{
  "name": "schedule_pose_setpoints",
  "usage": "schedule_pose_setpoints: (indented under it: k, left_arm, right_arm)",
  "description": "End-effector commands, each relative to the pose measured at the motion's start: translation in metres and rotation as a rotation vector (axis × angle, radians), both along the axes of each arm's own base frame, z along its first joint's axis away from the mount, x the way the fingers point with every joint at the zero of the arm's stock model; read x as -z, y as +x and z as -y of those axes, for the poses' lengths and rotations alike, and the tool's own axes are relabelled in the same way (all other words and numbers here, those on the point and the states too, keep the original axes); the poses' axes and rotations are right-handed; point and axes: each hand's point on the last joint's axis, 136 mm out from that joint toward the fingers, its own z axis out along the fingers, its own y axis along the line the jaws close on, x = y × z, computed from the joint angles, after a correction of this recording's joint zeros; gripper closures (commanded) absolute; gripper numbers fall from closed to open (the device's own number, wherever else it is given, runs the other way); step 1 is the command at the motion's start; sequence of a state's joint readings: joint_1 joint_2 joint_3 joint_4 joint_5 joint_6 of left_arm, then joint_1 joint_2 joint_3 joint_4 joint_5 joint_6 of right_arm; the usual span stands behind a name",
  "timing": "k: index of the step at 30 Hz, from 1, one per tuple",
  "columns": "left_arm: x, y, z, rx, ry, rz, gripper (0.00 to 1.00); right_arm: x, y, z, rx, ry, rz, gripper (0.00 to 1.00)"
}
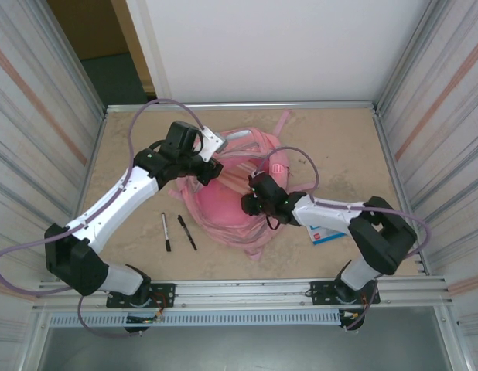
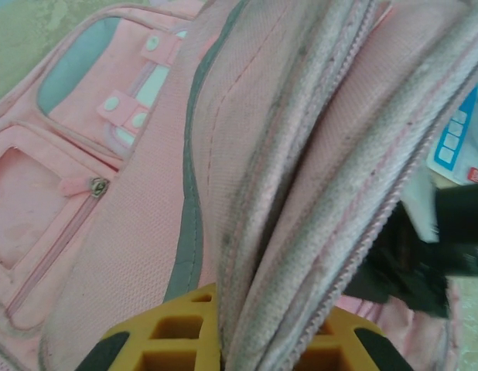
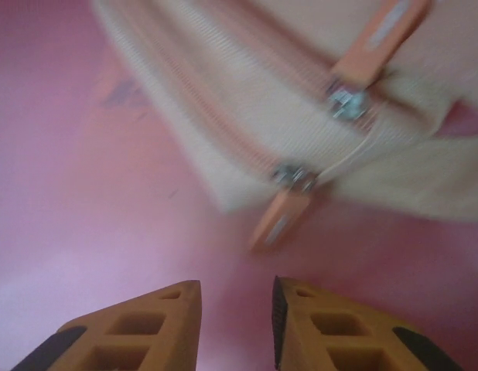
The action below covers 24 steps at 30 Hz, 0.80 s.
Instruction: Pack the student bag
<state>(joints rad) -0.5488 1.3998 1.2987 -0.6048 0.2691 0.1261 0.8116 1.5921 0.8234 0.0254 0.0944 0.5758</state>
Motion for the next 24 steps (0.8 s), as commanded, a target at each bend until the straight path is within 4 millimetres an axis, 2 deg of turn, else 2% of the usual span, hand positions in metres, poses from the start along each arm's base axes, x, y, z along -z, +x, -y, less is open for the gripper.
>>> schedule_pose_setpoints:
  k: [1,5,10,15,17,20,24]
  left_arm:
    - [-0.060,-0.012,0.024,0.108,-0.191,0.070,1.00]
    - [-0.062,-0.018,0.026,0.142,-0.201,0.067,1.00]
    - [-0.059,-0.023,0.030,0.151,-0.239,0.026,1.00]
    - [-0.058,-0.027,0.042,0.181,-0.311,-0.028,1.00]
    - [-0.053,-0.025,0.046,0.172,-0.336,-0.049,1.00]
    - [-0.043,-0.019,0.050,0.148,-0.352,-0.078,1.00]
    - [-0.025,-0.004,0.051,0.093,-0.320,-0.098,1.00]
  right_arm:
    - [-0.020,0.050,-0.006,0.065,0.021,0.141,0.74]
    - [-0.023,0.087,-0.001,0.120,-0.043,0.198,0.74]
    - [-0.024,0.119,-0.001,0.212,0.114,0.138,0.74]
    - [-0.002,0.155,-0.002,0.304,0.240,0.051,0.72]
    - [0.009,0.167,-0.009,0.306,0.329,-0.020,0.68]
    - [-0.003,0.170,-0.023,0.235,0.444,-0.050,0.57]
    - [-0.027,0.150,-0.016,0.201,0.498,-0.068,0.48]
